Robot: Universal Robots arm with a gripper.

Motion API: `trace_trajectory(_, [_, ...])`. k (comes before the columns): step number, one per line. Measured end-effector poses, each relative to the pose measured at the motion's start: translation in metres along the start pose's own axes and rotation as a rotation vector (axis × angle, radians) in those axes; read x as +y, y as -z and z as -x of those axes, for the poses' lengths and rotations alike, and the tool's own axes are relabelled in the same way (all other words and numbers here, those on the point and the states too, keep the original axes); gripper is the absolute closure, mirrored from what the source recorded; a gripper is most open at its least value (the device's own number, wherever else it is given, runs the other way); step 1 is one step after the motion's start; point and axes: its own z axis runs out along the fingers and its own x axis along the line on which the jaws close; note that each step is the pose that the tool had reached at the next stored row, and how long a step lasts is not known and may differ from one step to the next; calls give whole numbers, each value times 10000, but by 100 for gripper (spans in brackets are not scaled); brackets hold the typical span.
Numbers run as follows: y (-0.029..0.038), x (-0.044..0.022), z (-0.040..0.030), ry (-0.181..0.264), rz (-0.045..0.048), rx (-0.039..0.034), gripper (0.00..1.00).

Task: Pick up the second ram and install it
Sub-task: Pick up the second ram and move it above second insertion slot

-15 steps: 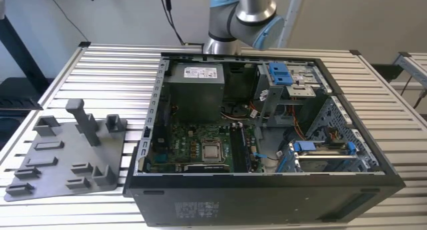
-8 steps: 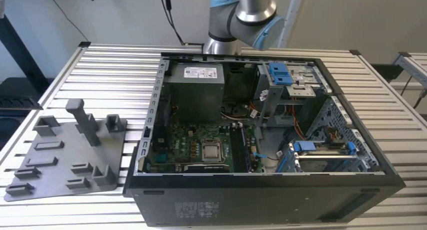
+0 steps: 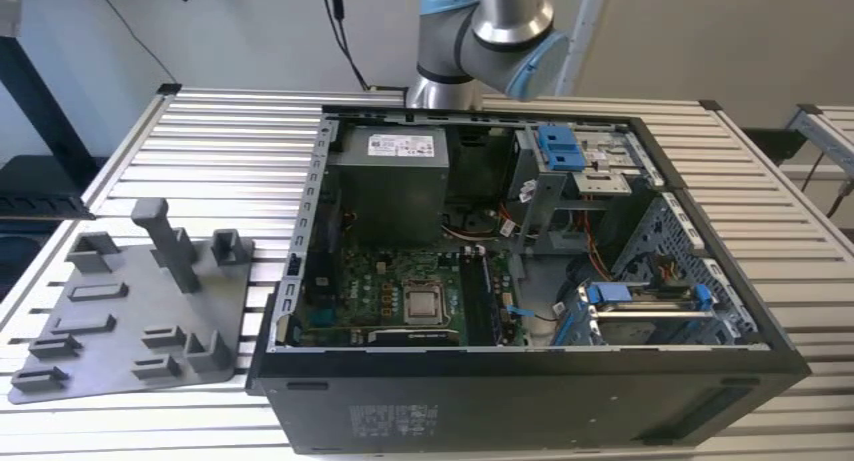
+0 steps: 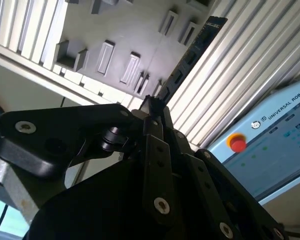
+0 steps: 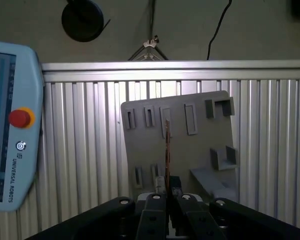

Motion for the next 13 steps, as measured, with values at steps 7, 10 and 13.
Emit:
trace_trajectory(7, [0, -49, 1, 0, 0, 1, 85])
trace_trajectory(10, [1, -91, 3, -1, 1, 1, 85])
trace_trajectory(13, [1, -157, 6, 0, 3, 1, 85])
